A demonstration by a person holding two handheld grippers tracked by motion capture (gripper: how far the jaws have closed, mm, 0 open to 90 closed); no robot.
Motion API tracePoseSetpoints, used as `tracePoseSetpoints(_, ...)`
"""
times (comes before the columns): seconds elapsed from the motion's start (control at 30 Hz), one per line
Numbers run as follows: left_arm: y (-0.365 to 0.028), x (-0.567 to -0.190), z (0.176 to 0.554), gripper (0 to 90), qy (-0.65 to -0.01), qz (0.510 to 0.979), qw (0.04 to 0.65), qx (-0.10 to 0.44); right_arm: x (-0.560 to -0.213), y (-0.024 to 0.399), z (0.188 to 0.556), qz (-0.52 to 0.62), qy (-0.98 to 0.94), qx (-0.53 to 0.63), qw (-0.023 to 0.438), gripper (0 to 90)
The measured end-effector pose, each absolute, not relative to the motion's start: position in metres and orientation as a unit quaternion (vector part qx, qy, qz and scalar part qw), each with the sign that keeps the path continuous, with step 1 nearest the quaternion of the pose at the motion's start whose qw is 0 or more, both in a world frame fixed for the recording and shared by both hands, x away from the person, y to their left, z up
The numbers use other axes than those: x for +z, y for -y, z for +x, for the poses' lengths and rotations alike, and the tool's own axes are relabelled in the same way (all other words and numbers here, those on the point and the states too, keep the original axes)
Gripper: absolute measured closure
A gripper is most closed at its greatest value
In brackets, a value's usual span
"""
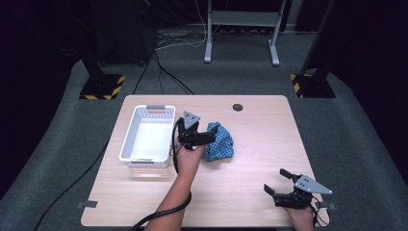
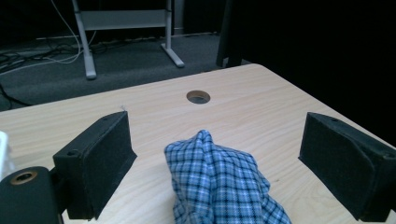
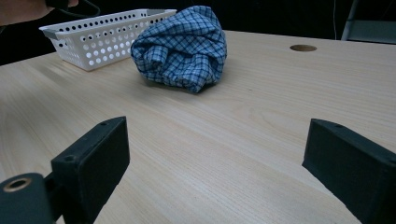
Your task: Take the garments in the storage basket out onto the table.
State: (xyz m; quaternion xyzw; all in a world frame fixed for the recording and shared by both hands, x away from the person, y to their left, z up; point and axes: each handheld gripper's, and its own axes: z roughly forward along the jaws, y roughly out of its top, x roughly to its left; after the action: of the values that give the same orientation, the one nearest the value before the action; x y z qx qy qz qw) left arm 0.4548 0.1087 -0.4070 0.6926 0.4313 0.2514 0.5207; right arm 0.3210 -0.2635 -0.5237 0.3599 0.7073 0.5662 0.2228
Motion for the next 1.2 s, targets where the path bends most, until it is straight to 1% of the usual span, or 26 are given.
tracePoseSetpoints(0.17, -0.120, -0.400, 0.451, 8.9, -0.433, 0.686, 0.524, 0.259, -0.524, 0.264, 0.322, 0.362, -0.707, 0.566, 0.221, 6.0)
tracePoseSetpoints(0.3, -0.139, -0.393, 0.447, 8.9, -0.438, 0.676, 0.526, 0.272, -0.524, 0.263, 0.322, 0.363, -0.707, 0.565, 0.221, 6.0)
tracePoseSetpoints(0.47, -0.153, -0.392, 0.446, 9.0, -0.447, 0.671, 0.521, 0.279, -0.524, 0.263, 0.322, 0.364, -0.707, 0.564, 0.222, 6.0)
tracePoseSetpoints(0.93, -0.211, -0.391, 0.436, 9.1, -0.484, 0.643, 0.511, 0.302, -0.523, 0.262, 0.321, 0.362, -0.710, 0.561, 0.226, 6.0)
tracePoseSetpoints(1.2, -0.235, -0.387, 0.429, 9.2, -0.490, 0.632, 0.510, 0.317, -0.523, 0.262, 0.322, 0.364, -0.711, 0.558, 0.224, 6.0)
